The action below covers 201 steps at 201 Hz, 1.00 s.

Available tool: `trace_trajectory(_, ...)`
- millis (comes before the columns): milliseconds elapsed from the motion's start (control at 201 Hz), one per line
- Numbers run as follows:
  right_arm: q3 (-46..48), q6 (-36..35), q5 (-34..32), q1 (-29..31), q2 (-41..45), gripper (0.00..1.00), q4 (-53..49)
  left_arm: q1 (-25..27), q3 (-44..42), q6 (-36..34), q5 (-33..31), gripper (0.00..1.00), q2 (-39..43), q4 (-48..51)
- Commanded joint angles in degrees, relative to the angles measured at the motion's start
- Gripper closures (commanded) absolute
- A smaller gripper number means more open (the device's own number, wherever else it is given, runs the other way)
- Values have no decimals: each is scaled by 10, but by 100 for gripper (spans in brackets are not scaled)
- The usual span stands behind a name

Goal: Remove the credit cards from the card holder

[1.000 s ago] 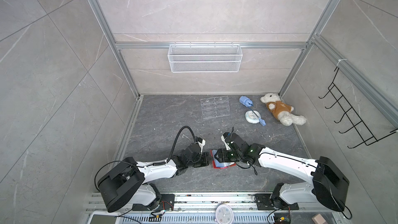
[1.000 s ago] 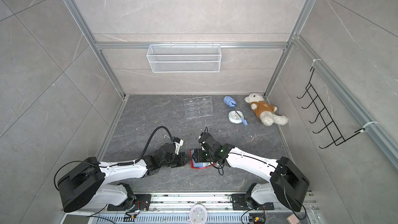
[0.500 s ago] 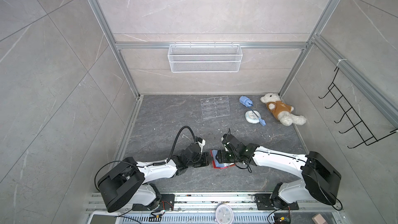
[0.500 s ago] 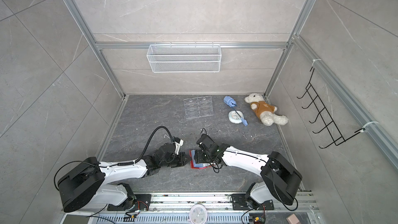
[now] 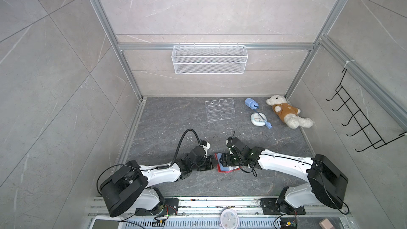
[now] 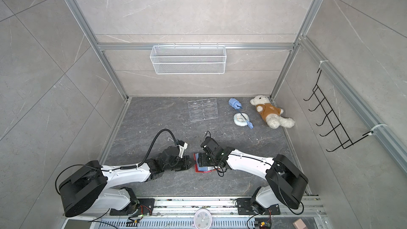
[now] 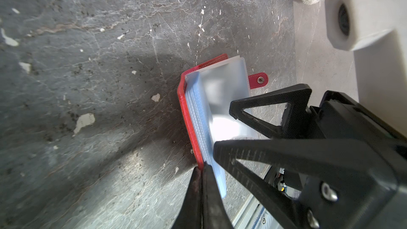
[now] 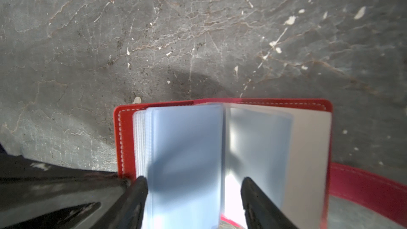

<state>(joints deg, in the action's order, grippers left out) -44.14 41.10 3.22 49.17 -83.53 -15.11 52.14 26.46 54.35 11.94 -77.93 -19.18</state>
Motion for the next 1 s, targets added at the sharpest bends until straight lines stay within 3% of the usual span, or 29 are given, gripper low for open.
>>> trace_trajectory(0, 8, -5, 3, 4, 0, 28, 4, 3, 16, -17, -4, 100, 5, -5)
trace_trajectory(572, 4, -13, -17, 4, -25, 29, -17, 2, 18, -18, -6, 100, 7, 0)
trace_trajectory(995, -3, -11, -104, 3, -18, 31, -79, 2, 14, -20, -12, 100, 20, 13)
